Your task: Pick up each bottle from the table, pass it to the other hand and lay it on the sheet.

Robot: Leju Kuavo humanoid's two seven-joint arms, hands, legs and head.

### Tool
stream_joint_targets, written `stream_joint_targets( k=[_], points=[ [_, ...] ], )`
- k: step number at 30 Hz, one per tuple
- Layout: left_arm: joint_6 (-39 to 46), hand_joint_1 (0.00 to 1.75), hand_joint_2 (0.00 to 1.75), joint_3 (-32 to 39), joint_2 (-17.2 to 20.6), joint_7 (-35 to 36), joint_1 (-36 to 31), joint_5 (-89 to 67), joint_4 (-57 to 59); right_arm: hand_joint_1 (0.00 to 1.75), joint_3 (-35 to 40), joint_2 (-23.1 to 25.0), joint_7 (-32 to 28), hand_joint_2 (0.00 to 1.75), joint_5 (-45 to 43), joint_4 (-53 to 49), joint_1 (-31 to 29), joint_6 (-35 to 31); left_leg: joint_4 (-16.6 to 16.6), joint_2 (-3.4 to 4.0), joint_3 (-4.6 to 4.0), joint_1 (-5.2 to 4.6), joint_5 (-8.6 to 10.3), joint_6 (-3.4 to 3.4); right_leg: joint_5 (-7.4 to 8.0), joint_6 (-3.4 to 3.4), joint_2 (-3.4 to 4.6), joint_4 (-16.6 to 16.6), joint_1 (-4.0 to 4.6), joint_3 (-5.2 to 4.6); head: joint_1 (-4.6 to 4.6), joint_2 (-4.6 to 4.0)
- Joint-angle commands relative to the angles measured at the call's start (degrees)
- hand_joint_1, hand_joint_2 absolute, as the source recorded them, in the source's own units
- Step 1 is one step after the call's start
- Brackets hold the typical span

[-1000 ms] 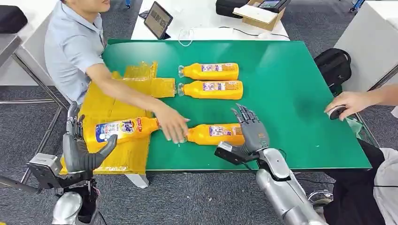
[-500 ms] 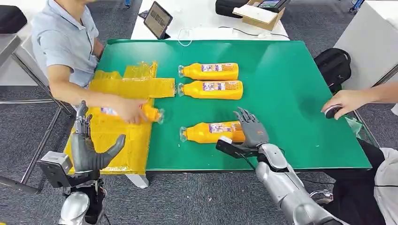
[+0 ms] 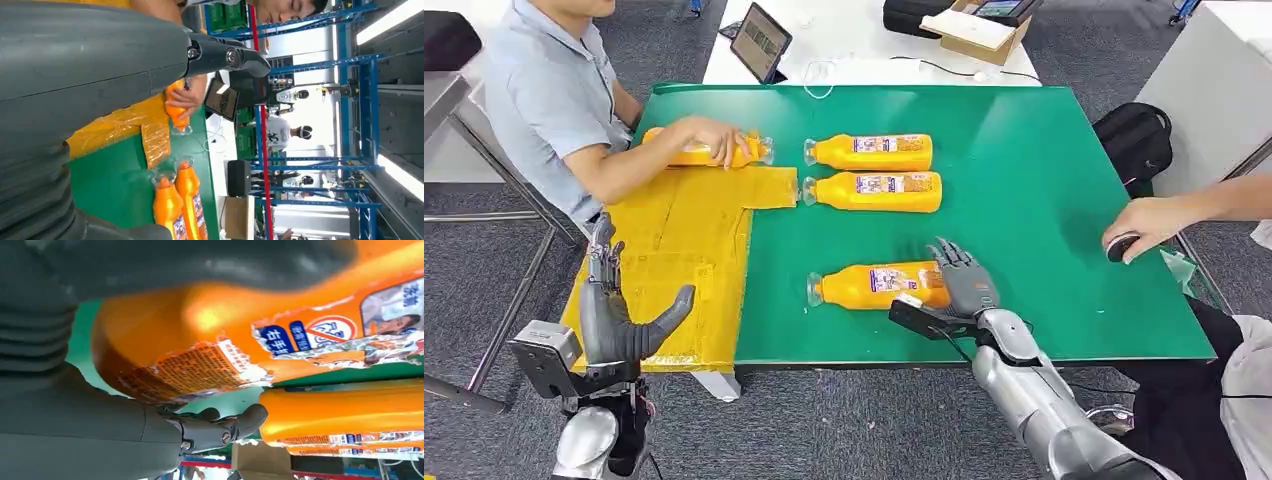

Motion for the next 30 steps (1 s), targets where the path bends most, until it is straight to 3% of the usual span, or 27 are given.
stream_joint_targets(
  k=[1,23,24,25,26,27,28,30],
  points=[
    [0.17,0.0,1.75,-0.87,0.35,0.02,-1.78,-0.02,3.55,0.0,0.96,0.55,0.3,0.0,-0.09,4.8,-3.22,0.38,-0.01,0.04,0.15,0.03,-0.06,-0.07,-0.05,-0.1,0.04,0.0,0.03,0.13,0.0,0.0],
    [0.17,0.0,1.75,-0.87,0.35,0.02,-1.78,-0.02,3.55,0.0,0.96,0.55,0.3,0.0,-0.09,4.8,-3.22,0.38,-0.01,0.02,0.14,0.03,-0.05,-0.06,-0.04,-0.09,0.02,-0.02,0.04,0.13,0.0,0.0],
    [-3.66,0.0,1.75,-2.79,2.5,-1.62,-2.71,2.83,4.12,1.71,7.27,-1.5,0.6,1.75,1.56,14.51,-9.01,21.98,0.0,0.03,0.2,0.04,-0.09,-0.08,-0.08,-0.11,0.04,-0.01,0.04,0.19,0.0,0.0],
    [-3.51,0.0,1.75,-2.73,2.53,-1.9,-3.26,3.08,4.72,1.73,7.65,-2.58,-0.73,1.75,1.36,15.72,-9.68,22.91,0.02,0.07,0.13,0.0,-0.05,-0.06,-0.04,-0.09,0.07,0.03,0.01,0.1,-0.02,0.0],
    [-3.5,0.0,1.75,-2.72,2.56,-1.93,-3.37,3.1,4.84,1.73,7.66,-2.85,-1.15,1.75,1.28,16.08,-9.84,22.83,0.05,0.09,0.21,0.02,-0.1,-0.08,-0.08,-0.13,0.1,0.06,0.03,0.17,0.0,0.0],
    [-3.3,0.0,1.75,-2.66,2.56,-2.32,-3.44,3.27,4.77,1.4,7.84,-2.89,-2.33,1.75,1.12,17.32,-10.33,21.32,0.02,0.0,0.21,0.02,-0.08,-0.08,-0.08,-0.12,0.01,0.04,0.02,0.21,-0.02,0.0],
    [-3.05,0.0,1.75,-2.66,2.65,-2.59,-3.09,3.29,4.12,0.33,7.96,-2.63,-2.33,1.75,1.12,17.79,-10.32,19.6,-0.02,-0.02,0.15,0.01,-0.03,-0.05,-0.04,-0.09,0.0,-0.01,0.02,0.14,0.0,0.0],
    [-3.04,0.0,1.75,-2.62,2.77,-2.58,-2.9,3.28,3.83,0.33,8.05,-2.29,-2.19,1.75,1.13,17.74,-10.16,19.38,-0.05,0.33,0.63,0.12,-0.12,-0.09,0.01,-0.14,0.21,-0.16,0.13,0.49,0.02,0.0]
  ],
)
